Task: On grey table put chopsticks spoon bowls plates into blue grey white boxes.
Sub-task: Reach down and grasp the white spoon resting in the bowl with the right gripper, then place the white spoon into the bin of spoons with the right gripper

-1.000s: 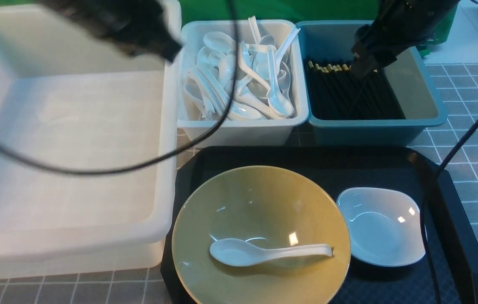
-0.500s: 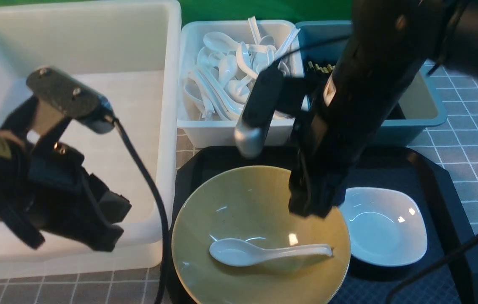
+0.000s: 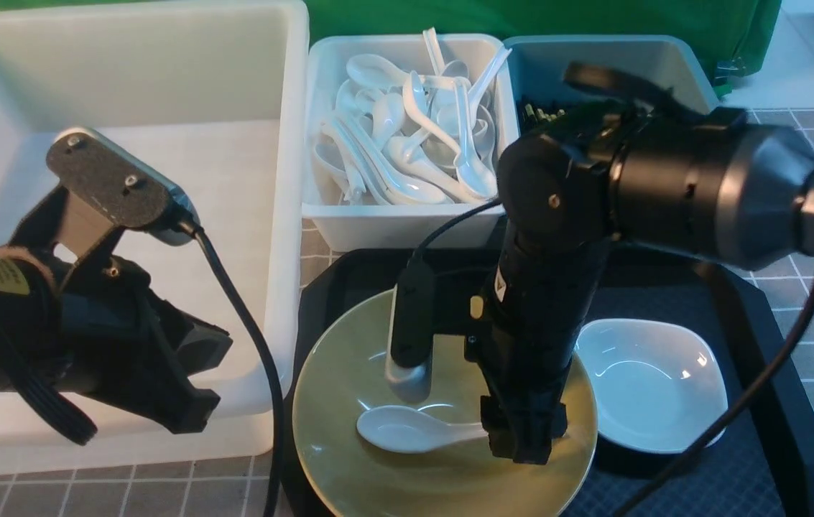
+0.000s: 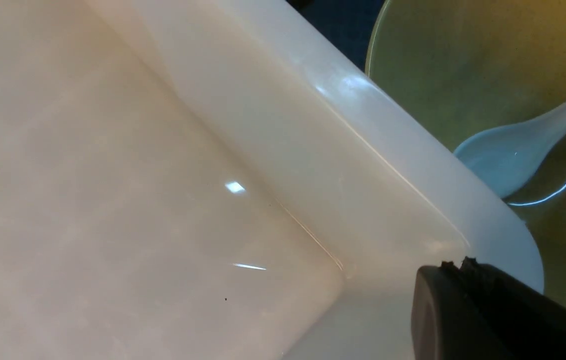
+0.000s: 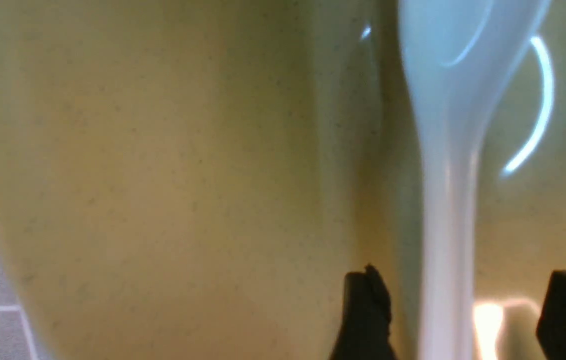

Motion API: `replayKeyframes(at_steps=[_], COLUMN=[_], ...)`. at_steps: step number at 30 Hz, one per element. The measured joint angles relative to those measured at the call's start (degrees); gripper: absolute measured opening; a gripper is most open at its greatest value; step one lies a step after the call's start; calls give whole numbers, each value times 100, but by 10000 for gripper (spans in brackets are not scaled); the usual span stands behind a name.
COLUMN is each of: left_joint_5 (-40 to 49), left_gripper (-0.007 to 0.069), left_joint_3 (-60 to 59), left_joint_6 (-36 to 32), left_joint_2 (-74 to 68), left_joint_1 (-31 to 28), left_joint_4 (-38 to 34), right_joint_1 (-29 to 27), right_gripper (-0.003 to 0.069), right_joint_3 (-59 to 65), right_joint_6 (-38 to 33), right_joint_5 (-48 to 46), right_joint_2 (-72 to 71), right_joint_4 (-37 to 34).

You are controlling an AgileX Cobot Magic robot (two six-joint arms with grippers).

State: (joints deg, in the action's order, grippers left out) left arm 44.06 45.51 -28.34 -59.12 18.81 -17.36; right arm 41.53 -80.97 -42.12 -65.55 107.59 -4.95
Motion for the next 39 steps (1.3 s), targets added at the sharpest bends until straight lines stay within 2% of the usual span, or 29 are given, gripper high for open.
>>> replayKeyframes(at_steps=[3,6,8,10,11,14,18,24,28,33,39], left_joint_5=[-13,-44,-51,-51,-56,-115,-225,-46,128,424,562], left_gripper=[-10,-10,-10,-10,-10,-10,-10,-10,-10,-10,-10], left_joint_3=[0,0,0,0,0,0,132,957,2034,3220,3761], left_joint_6=[0,0,0,0,0,0,272,503,460,432,302], left_joint_2=[0,0,0,0,0,0,-13,-397,-1121,-1965,-2456], left_joint_1=[0,0,0,0,0,0,0,0,0,0,0], left_joint_4=[0,0,0,0,0,0,-17,5,75,180,223], right_joint_1=[0,0,0,0,0,0,0,-342,-673,-935,-1186], right_gripper=[462,394,308,164,138,145,146,146,146,146,146], right_joint_3=[0,6,7,-43,-115,-268,-851,-1979,-2723,-3221,-3505], right_joint_6=[-45,-139,-160,-165,-150,-112,203,649,1443,2856,3728], right_joint_5=[14,32,37,-4,-69,-194,-403,-350,514,1858,2993], right_joint_2=[158,288,318,317,317,311,83,-84,78,659,1474], right_joint_4=[0,0,0,2,24,86,682,1100,1139,1139,1139])
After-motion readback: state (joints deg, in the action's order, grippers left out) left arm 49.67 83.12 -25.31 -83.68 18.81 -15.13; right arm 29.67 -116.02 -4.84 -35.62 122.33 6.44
